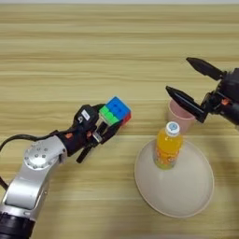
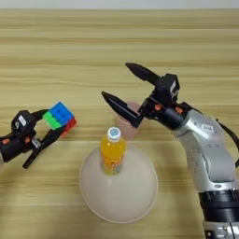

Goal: Move the objects on the table

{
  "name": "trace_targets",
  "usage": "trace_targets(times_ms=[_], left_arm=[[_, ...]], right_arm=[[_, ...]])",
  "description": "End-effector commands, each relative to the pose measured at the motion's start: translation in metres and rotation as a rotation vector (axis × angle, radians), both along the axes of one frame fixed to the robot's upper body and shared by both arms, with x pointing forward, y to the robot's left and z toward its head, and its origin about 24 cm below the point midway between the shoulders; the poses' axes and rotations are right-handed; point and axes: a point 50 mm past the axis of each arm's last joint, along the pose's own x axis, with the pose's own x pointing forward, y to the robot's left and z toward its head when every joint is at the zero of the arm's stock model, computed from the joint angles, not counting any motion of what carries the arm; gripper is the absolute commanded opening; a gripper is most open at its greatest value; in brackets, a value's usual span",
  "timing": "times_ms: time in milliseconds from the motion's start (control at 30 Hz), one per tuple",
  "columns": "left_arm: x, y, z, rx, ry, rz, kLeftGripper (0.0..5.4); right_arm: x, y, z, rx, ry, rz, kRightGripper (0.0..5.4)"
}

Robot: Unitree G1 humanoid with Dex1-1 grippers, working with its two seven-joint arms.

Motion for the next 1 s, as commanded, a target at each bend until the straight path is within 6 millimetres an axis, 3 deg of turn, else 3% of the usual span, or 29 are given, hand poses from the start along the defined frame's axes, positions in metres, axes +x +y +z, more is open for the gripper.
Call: trace_targets(times_ms=[33, 567, 767, 1000], left_arm=[[0.004, -0.007, 0.029, 0.005, -0.070, -0.085, 3.27], [-0.009, -0.036, 0.084, -0.052, -0.117, -0.346, 3.27], [-0.022, -0.044, 0.094, -0.083, -0.100, -0.478, 3.27], [-0.027, -0.048, 0.094, -0.085, -0.063, -0.532, 3.27]], right_arm=[[0.005, -0.003, 0.008, -0.065, -0.002, 0.070, 5.40], [0.010, 0.000, 0.013, -0.300, -0.008, 0.392, 5.40], [0.007, 0.010, 0.016, -0.462, -0.068, 0.485, 5.40], [0.011, 0.016, 0.029, -0.551, -0.153, 0.488, 5.40]])
